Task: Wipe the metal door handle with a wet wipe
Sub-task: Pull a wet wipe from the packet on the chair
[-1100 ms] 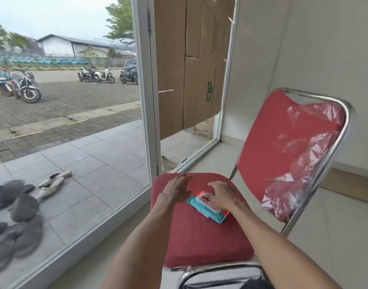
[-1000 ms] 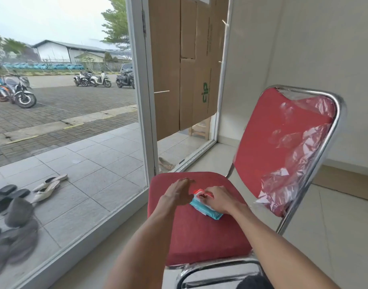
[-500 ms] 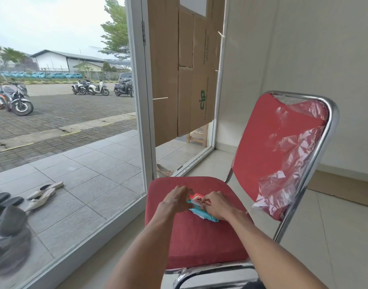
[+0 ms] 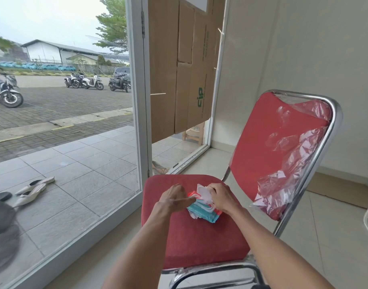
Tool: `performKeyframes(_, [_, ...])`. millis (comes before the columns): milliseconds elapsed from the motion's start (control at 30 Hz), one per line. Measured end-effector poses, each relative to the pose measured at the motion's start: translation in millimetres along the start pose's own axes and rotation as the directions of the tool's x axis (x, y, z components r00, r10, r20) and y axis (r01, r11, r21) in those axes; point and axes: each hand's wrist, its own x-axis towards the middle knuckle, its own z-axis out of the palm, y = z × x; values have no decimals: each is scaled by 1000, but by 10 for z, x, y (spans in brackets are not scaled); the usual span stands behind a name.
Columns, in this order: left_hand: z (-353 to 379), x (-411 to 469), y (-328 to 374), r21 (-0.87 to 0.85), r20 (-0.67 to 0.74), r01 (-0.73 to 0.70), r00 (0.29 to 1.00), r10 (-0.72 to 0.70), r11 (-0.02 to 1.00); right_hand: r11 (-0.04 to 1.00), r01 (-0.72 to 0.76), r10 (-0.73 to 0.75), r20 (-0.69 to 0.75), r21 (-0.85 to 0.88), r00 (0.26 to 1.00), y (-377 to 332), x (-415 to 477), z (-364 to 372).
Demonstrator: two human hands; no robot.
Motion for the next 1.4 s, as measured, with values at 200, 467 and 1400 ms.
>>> performKeyframes(200, [49,93,-57,20,-45,-130,990,131,991,967,-210,163,-283,-147,945,181,-70,-13])
performKeyframes(467, [64,61,35,42,-27,-227,973,228,973,997,45,-46,-10,-57,999,162,-176,53])
performKeyframes(1400, [44,123,81,72,101,-196,977,189,978,880,-126,294,-318,458,902,125,115,12])
